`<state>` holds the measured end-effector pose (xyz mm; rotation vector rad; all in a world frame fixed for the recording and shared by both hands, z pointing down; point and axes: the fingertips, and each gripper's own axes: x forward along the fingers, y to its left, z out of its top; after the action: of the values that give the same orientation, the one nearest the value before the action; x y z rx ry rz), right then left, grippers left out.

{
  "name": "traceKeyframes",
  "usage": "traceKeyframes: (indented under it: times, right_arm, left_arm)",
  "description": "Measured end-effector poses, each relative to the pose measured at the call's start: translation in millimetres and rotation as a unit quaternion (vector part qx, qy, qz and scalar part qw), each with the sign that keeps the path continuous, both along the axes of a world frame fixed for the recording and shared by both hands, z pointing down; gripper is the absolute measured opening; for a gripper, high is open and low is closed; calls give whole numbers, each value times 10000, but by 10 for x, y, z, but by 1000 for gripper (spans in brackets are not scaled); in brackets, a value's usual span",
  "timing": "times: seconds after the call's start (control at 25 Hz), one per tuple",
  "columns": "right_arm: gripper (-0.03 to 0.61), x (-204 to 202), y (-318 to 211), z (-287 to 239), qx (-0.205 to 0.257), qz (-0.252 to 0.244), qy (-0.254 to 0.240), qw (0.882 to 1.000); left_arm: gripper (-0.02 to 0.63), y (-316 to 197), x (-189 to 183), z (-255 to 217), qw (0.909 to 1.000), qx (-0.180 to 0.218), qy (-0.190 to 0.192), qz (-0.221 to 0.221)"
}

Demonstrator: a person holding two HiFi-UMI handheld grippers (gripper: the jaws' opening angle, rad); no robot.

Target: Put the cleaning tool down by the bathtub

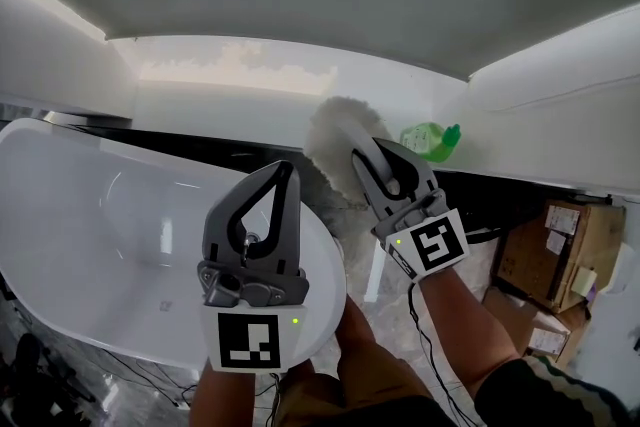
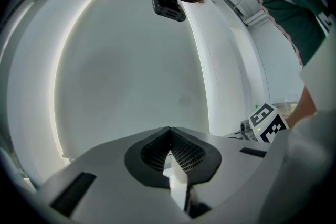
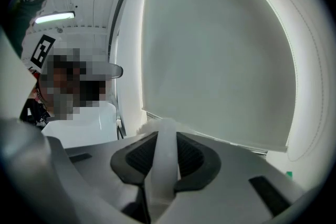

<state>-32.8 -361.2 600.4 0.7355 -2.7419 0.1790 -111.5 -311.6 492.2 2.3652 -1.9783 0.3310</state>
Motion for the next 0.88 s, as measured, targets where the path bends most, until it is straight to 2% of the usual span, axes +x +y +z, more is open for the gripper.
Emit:
traceKeyframes:
  times: [0.28, 0.44, 0.64, 0.76, 0.88]
  right_arm:
    - [97, -162, -187, 413, -21, -22, 240, 9997]
    - [98, -243, -282, 590, -70, -11, 255, 9997]
    - [97, -359, -292, 838, -77, -82, 445, 9989]
    - [98, -444, -272, 960, -75, -145, 536, 9984]
    - [97, -484, -292, 1066, -101, 6, 601, 9981]
  left_arm:
    - [8, -27, -165, 360, 9998, -175, 98, -95]
    - [8, -30, -219, 442, 9998, -121, 83, -125]
    - [8, -13, -340, 581, 9980, -174, 541, -283]
    - [9, 1, -391, 589, 9980, -99, 542, -319]
    - [8, 27, -407, 613, 9986, -69, 427, -292]
